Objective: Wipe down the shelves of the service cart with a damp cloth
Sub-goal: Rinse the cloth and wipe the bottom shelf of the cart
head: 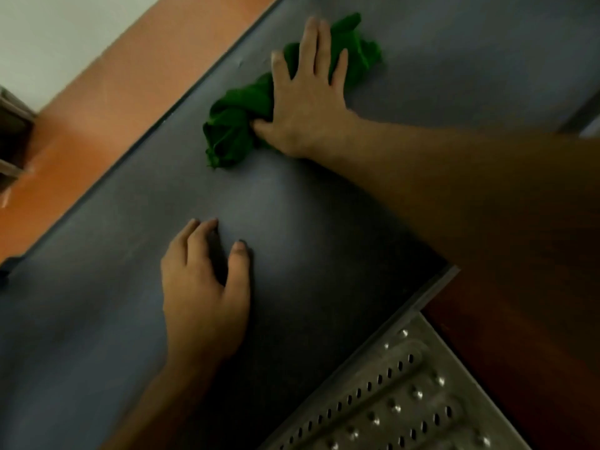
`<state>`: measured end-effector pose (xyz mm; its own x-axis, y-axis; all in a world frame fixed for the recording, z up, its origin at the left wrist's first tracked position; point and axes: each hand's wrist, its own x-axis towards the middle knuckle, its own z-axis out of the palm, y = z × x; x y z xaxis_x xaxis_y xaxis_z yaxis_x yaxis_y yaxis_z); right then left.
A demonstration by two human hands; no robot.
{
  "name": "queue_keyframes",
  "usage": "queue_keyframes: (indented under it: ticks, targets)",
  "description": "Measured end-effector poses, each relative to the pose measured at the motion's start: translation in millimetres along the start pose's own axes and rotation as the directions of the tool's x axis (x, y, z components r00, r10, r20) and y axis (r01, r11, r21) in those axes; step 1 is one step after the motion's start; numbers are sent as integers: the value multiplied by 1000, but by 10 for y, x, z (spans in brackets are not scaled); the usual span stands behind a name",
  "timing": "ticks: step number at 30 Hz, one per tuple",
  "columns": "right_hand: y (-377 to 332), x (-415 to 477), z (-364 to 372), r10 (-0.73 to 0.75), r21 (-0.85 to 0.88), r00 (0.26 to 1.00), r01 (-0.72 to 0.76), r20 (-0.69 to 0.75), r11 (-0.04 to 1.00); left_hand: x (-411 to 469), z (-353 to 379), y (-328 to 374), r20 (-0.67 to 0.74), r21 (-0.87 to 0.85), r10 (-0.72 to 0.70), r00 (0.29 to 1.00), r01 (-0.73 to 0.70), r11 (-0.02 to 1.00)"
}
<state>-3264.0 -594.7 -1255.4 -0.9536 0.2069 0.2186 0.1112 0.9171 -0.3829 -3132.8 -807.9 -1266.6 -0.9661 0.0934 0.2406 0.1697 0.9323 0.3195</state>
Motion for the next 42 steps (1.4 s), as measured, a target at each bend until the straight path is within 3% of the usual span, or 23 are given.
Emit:
queue_keyframes:
  ticks: [4, 12, 18, 23, 27, 32, 42]
  targets:
    - [-86, -85, -93, 88, -57, 991, -83, 99, 995, -58, -28, 50, 10, -3, -28, 1000, 28, 1000]
    - [128, -563, -475, -142, 14, 949, 144, 283, 990, -248, -84, 156, 67, 69, -50, 997, 45, 997]
    - [332, -1213, -837, -286, 70, 871, 282, 399, 957, -286, -141, 201, 88, 110, -60, 994, 50, 993]
    - [447, -1641, -1192, -341, 32, 786, 380, 516, 924, -280, -275, 342, 131, 138, 65, 989, -83, 987]
    - [516, -1756, -1244, -383, 56, 756, 420, 531, 906, -321, -325, 493, 258, 99, 146, 955, -177, 979]
    - [625, -1628, -1102, -407, 91, 775, 418, 483, 904, -302, -330, 509, 239, 88, 107, 965, -131, 987]
    - [562, -609, -505, -294, 39, 920, 294, 260, 955, 384, -290, 447, 81, 170, 154, 985, -166, 971]
